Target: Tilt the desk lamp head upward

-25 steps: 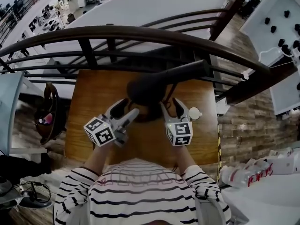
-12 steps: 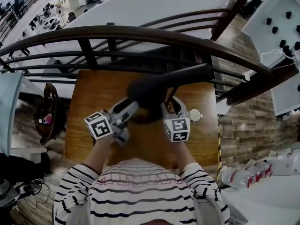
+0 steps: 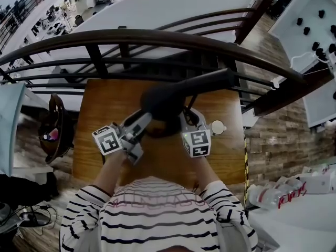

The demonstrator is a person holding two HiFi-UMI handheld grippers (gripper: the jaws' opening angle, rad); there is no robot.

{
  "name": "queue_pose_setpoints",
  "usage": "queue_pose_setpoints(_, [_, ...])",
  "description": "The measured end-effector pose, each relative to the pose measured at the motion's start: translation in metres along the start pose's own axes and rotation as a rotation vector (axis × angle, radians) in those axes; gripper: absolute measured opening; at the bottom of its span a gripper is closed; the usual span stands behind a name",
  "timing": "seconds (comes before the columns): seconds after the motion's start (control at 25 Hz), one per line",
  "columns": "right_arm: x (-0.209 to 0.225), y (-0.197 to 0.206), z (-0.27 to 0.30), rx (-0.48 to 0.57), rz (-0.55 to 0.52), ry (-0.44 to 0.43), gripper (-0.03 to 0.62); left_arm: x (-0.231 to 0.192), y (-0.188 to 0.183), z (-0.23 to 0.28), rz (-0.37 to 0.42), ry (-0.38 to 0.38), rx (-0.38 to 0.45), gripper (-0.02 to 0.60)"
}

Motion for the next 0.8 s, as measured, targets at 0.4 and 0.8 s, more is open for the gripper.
queue_pose_setpoints(0.4, [-0.002,0.007,-0.002,0.012,0.030,-0.017,0.032,0.014,-0.019,-0.015,0.015,0.005,0.040,0.244])
queue_pose_setpoints(0.8, [-0.012,0.007,-0.008,0.021,0.070,-0.013,0.031,0.049,-0.065,-0.042,0.143,0.017,0.105,0.247])
Point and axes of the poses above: the fingertips, and each gripper's own axes: z forward along the fingers, x to its right, y out of its underside, the point moved 7 cm from there along -z, backward along the fingers, and after that the axes turned 6 degrees about -x, right-handed, at the moved point
